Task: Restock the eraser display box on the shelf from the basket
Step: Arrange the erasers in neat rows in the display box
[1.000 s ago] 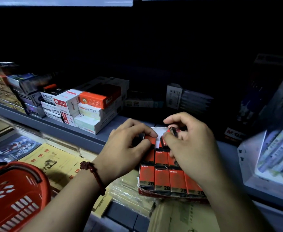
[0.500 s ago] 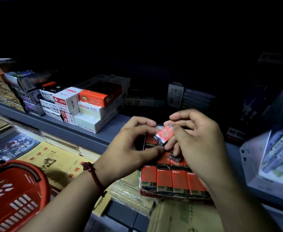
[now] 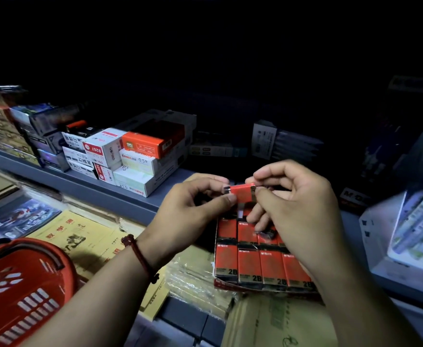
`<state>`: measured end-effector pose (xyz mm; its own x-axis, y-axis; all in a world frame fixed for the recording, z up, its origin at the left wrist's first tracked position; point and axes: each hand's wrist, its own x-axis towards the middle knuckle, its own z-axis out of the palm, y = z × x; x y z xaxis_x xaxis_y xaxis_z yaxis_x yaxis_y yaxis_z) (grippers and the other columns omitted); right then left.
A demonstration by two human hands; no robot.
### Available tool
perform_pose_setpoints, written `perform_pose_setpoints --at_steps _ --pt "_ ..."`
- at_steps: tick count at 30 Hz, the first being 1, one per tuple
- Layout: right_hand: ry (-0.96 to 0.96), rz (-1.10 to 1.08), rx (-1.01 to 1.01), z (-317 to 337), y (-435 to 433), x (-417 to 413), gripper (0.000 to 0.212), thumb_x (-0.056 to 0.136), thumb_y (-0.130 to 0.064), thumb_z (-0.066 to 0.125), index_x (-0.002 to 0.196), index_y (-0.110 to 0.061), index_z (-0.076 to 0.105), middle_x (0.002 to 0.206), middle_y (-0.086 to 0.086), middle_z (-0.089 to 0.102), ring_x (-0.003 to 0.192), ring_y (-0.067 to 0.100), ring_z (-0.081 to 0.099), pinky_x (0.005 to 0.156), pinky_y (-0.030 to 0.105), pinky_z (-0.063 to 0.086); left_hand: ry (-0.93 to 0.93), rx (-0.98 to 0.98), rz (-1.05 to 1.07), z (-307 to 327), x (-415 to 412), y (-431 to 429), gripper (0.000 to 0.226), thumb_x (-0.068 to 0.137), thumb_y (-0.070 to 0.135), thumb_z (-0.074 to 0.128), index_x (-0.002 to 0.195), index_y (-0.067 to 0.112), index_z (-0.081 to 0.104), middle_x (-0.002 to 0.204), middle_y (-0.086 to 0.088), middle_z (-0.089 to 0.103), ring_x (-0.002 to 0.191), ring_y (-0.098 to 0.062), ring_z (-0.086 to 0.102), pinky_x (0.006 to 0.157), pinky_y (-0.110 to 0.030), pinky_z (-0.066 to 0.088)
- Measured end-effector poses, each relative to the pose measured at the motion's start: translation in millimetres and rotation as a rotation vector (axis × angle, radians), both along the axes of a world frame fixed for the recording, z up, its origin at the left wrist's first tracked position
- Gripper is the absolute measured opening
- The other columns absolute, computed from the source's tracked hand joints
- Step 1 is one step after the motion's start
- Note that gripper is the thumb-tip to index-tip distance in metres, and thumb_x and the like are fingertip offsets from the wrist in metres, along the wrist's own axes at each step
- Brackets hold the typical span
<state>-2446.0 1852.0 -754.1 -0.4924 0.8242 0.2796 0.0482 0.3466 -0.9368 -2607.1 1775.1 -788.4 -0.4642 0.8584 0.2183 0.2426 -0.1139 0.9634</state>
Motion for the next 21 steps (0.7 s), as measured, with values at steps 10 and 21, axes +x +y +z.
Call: perform_pose_setpoints --at_steps 10,21 --pt "-0.331 -0.163 0.508 -0.5 1.7 3.3 0.021 0.093 -0.007 0.064 0.092 -0.027 0.071 0.061 -0.023 0.055 0.055 -0.003 0.053 0.052 0.009 0.036 -0.097 0.044 -0.023 0.5 1.5 0.2 0.013 0.095 0.016 0.066 0.100 0.006 0.074 0.071 0.013 0.067 0.065 0.002 0.059 0.064 -0.012 0.047" --pt "-0.829 -0.158 0.670 8.8 -13.1 -5.7 0.025 0.103 -0.035 0.041 0.117 -0.035 0.062 0.110 -0.013 0.065 0.098 0.012 0.061 0.074 0.031 0.043 -0.082 0.034 -0.004 -0.2 1.2 3.6 0.015 0.099 0.015 0.062 0.104 0.012 0.075 0.096 -0.013 0.076 0.083 -0.010 0.066 0.078 -0.024 0.052"
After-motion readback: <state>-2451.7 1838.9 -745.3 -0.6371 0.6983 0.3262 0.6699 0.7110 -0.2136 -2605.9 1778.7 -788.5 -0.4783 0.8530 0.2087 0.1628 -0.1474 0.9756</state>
